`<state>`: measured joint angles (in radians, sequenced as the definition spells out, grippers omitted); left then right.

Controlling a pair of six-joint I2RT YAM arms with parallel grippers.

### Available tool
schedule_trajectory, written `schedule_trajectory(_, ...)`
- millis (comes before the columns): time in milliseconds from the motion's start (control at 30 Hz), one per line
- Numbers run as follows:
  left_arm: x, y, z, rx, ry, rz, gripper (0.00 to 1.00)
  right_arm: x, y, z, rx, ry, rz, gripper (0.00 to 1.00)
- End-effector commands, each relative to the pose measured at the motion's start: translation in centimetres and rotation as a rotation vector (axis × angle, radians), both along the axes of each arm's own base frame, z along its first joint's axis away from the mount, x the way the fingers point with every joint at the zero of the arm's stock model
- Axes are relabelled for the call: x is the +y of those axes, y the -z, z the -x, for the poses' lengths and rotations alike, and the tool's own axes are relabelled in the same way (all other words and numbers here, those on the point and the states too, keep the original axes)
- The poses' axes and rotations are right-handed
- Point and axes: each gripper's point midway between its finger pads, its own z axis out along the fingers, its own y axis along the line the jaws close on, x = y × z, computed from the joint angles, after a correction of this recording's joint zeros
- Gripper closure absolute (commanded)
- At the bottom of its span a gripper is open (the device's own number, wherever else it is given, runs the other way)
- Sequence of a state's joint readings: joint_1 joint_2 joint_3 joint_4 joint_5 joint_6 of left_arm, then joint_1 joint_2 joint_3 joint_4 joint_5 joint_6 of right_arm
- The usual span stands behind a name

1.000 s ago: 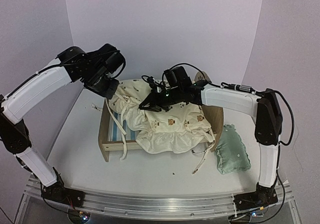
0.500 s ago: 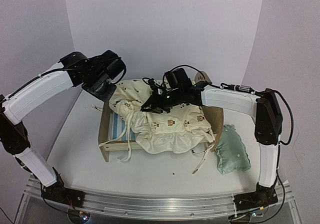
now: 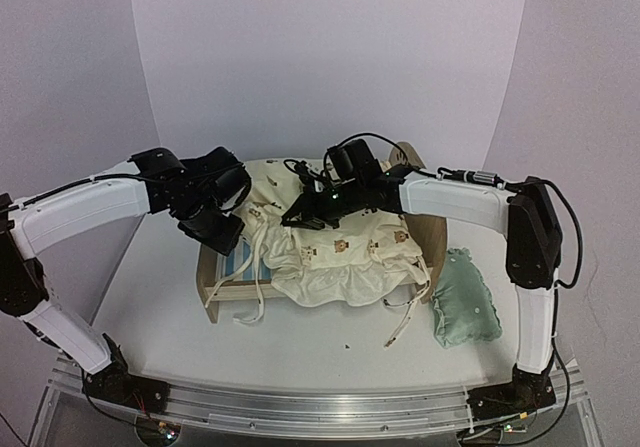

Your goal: Set up the pet bed

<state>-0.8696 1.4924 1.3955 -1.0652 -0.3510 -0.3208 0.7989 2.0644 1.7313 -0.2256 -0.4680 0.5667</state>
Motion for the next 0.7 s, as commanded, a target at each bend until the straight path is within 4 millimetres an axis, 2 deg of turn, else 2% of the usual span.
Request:
schedule_trajectory(0, -2.4, -0.1, 0.0, -0.008, 0.044, 0.144, 0.48, -0.2, 0.1, -0.5, 0.006, 0.003, 0.000, 1.00)
schedule_trajectory(300, -4.1, 4.3, -1.1, -0.012, 0.041, 0.178, 0.51, 0.0, -0.4, -0.5, 0.009, 0.000, -0.011, 1.00)
schedule_trajectory(467, -5.3, 5.2, -1.1, -0.027, 0.071, 0.251, 0.51, 0.0, -0.5, -0.4, 0.013, -0.003, -0.015, 1.00)
schedule_trajectory(667, -5.4, 6.5, -1.2, -0.028, 0.078, 0.249, 0.51, 0.0, -0.8, -0.4, 0.014, -0.003, -0.022, 1.00)
